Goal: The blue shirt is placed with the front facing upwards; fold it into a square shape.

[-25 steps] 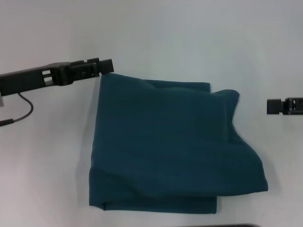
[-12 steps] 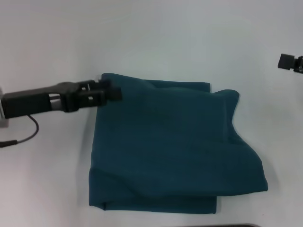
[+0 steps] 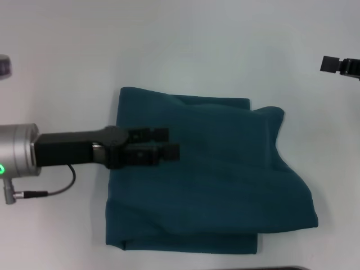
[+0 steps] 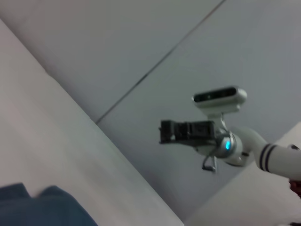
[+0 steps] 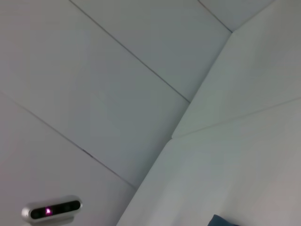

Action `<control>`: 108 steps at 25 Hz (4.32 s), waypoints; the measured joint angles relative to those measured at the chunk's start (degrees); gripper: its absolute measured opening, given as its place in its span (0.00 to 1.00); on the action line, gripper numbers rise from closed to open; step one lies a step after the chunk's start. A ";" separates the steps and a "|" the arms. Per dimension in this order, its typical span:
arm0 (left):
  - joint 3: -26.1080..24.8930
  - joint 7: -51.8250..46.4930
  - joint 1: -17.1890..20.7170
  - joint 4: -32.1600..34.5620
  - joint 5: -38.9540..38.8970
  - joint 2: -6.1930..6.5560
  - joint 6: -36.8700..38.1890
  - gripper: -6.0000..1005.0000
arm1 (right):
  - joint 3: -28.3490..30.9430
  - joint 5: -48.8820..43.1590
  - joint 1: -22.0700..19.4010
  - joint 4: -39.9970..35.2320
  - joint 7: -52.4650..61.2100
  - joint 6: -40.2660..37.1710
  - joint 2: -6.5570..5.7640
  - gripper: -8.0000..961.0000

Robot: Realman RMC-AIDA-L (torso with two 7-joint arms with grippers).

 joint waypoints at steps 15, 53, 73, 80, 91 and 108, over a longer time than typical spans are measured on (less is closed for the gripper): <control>12.50 0.57 -1.95 8.00 0.05 -1.56 -5.93 0.90 | -0.24 -0.02 1.84 -0.05 2.42 1.32 -0.79 0.01; 16.05 2.26 -3.69 9.44 -2.07 -1.64 -4.47 0.89 | -15.90 -0.21 3.49 0.70 4.59 7.93 1.31 0.18; 14.77 3.35 -3.69 9.54 -2.08 -1.57 -5.47 0.88 | -25.98 -10.41 8.01 0.93 9.51 19.09 5.52 0.02; 14.94 3.33 -3.67 9.64 -1.83 -1.57 -5.72 0.88 | -26.16 -12.52 10.06 0.62 11.14 25.13 6.87 0.02; 15.05 4.00 -3.60 9.85 -1.61 -1.56 -5.73 0.88 | -25.59 -11.55 11.11 -1.26 10.66 24.28 7.37 0.02; 14.47 4.03 -2.10 9.51 -1.86 -1.27 -9.62 0.88 | -31.79 -11.34 10.45 -0.60 7.87 20.08 7.53 0.02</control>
